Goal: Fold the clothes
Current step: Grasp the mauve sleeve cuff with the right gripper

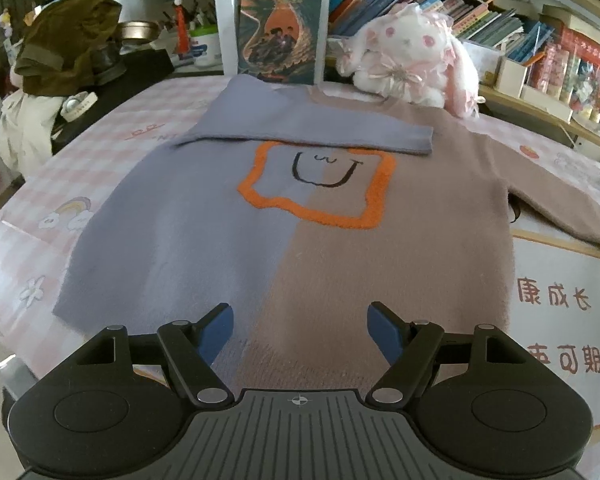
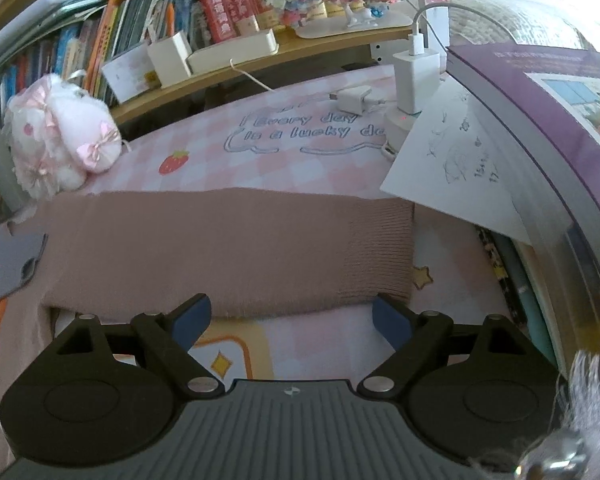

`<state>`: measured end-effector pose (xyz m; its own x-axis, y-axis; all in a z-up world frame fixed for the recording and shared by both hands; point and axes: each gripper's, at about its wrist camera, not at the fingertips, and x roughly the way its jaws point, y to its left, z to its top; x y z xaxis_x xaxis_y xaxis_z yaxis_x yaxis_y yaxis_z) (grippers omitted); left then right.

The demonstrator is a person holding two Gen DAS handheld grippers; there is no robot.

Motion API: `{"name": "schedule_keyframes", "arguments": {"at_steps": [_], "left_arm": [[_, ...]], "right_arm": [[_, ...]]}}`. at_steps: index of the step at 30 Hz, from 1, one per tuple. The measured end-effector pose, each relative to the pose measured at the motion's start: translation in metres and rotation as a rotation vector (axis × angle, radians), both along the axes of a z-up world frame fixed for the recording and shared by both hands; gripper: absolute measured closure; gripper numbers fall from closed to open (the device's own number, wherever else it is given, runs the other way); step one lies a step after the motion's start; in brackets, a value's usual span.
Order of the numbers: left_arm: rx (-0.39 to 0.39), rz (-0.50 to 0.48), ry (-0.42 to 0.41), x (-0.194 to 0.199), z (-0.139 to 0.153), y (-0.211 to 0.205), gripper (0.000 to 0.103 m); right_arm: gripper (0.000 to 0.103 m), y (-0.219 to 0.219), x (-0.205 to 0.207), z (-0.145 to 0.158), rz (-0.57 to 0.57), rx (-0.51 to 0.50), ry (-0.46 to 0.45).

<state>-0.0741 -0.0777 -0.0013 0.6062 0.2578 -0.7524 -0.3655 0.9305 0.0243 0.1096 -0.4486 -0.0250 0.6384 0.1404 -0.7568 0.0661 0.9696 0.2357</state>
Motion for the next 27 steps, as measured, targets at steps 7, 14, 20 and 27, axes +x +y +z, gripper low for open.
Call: {"name": "schedule_keyframes", "arguments": {"at_steps": [7,14,20,27], "left_arm": [[0.002,0.042,0.002,-0.008,0.001,0.005,0.027],[0.002,0.039,0.001,-0.010,0.001,0.005,0.027],[0.010,0.024,0.011,-0.009,0.001,0.002,0.027],[0.014,0.032,0.018,-0.010,0.001,0.004,0.027]], "right_arm": [[0.018,0.003,0.010,-0.001,0.008,0.084,-0.027],[0.018,-0.010,0.002,-0.003,-0.056,0.243,-0.055],[0.018,-0.020,-0.005,-0.007,-0.137,0.307,-0.089],[0.018,-0.024,0.002,-0.013,-0.168,0.344,-0.127]]}}
